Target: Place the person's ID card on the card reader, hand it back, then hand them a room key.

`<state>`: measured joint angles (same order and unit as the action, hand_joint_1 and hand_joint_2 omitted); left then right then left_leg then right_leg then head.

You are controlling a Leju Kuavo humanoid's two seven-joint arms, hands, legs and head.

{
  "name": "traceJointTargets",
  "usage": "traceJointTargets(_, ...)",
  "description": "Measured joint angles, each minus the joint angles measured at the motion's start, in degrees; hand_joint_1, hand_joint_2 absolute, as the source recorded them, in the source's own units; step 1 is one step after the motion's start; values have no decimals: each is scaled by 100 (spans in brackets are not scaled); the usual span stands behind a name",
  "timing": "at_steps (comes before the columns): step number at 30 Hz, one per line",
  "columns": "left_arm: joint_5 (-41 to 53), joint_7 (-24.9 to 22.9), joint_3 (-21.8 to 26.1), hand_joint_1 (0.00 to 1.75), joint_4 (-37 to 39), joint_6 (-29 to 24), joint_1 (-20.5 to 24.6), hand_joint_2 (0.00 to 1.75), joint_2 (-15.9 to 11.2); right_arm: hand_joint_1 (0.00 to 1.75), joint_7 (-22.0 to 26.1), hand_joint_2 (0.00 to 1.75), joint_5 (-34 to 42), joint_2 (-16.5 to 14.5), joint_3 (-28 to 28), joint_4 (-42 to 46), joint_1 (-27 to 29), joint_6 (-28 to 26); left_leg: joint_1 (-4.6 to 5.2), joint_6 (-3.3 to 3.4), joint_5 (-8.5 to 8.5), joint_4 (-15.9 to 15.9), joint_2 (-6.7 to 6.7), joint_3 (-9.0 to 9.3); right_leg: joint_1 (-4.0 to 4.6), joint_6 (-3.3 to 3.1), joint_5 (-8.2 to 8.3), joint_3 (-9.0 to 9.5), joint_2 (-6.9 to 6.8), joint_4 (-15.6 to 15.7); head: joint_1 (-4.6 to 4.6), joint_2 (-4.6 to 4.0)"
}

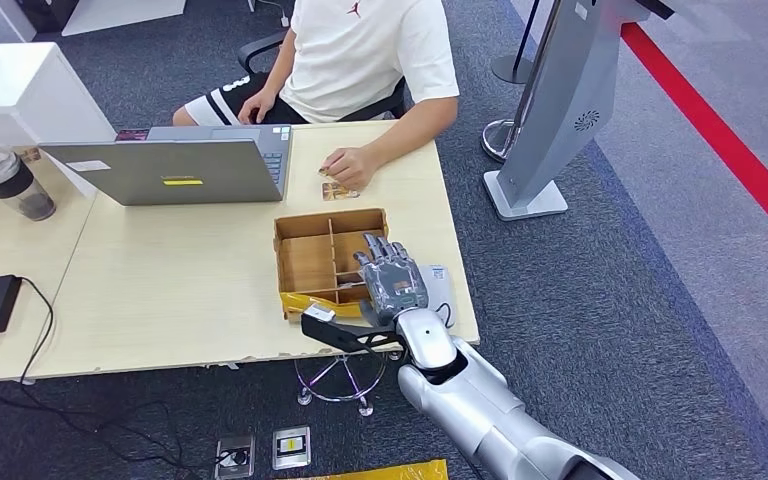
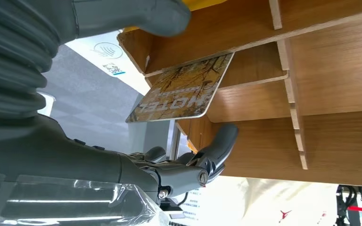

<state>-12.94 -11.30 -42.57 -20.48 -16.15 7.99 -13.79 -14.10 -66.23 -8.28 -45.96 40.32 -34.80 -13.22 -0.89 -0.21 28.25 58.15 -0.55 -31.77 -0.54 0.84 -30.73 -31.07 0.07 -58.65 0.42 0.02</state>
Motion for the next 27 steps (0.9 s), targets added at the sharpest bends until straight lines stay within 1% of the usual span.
traceJointTargets(5, 128, 0, 75, 0, 2, 17, -5, 175, 5, 113, -86, 175, 22, 31, 34, -27, -9, -70, 0, 0, 0, 0, 0, 0, 0, 0, 0, 0, 0, 0, 0, 0)
traceJointTargets(9, 219, 0, 186, 0, 0, 27, -27, 175, 6, 156, -96, 175, 58, 85, 137, -27, -15, -125, 0, 0, 0, 0, 0, 0, -1, 0, 0, 0, 0, 1, 1, 0)
traceJointTargets(10, 226, 1, 220, 0, 1, 24, -38, 175, 7, 161, -97, 175, 73, 98, 163, -27, -16, -131, 0, 0, 0, 0, 0, 0, -1, 0, 0, 0, 0, 1, 1, 0)
traceJointTargets(14, 231, 17, 355, 0, 2, 4, -106, 175, 19, 168, -100, 175, 127, 138, 254, -26, -14, -161, 0, 0, 0, 0, 0, 0, 0, 0, 0, -1, 1, 1, 1, 0)
traceJointTargets(18, 232, 37, 467, 0, 2, 2, -157, 175, 35, 162, -93, 175, 146, 163, 284, -24, -11, -248, 0, 0, 0, 0, 1, 0, 0, 0, 0, -1, 0, 1, 0, 0)
traceJointTargets(21, 218, 42, 538, 0, 2, -18, -177, 175, 48, 161, -78, 175, 149, 163, 285, -21, -10, -305, 0, 0, 0, 0, 1, 0, 0, 0, 0, 0, 1, 0, 1, 0)
traceJointTargets(27, 145, 47, 704, 0, 1, -128, -279, 175, 88, 173, -94, 175, 92, 107, 278, 114, 1, -395, 0, 0, 0, 0, 1, 0, 0, 0, 0, 0, 1, 0, 0, 0)
